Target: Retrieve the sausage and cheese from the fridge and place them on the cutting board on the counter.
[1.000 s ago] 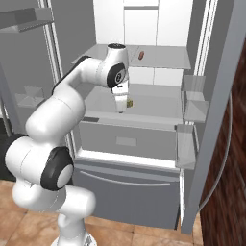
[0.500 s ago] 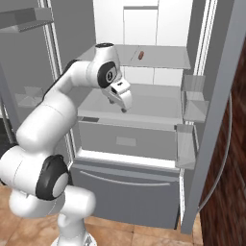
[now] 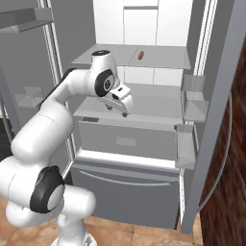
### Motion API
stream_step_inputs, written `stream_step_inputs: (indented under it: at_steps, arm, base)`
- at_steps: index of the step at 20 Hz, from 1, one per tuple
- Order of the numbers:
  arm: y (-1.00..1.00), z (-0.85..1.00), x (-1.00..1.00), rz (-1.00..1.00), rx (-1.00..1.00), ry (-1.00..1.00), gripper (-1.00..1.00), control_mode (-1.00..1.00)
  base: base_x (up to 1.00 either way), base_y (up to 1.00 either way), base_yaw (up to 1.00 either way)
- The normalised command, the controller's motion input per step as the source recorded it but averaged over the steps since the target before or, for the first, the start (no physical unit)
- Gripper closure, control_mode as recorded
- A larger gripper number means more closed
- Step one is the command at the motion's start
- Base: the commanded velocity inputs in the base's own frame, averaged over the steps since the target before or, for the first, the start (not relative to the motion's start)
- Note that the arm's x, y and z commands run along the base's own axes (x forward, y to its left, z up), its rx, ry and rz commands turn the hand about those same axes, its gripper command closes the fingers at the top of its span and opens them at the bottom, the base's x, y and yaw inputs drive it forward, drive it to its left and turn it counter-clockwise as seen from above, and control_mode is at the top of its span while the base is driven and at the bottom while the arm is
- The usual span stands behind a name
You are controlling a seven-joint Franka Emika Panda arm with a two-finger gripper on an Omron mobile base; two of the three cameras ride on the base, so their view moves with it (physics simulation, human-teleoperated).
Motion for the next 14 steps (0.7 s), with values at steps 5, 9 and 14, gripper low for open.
stream_step_inputs:
  at_steps: [5,9,14]
  arm:
    - [0.0,-0.11,0.0,0.12,0.0,0.0,-1.0,-1.0]
    - [0.0,0.0,0.0,0.02,0.0,0.0,-1.0,-1.0]
    - [0.0,0.0,0.0,0.0,0.0,0.0,-1.0,-1.0]
  base:
    - [0.0,0.0,0.0]
    - [0.0,0.0,0.0]
    - [0.0,0.0,0.0]
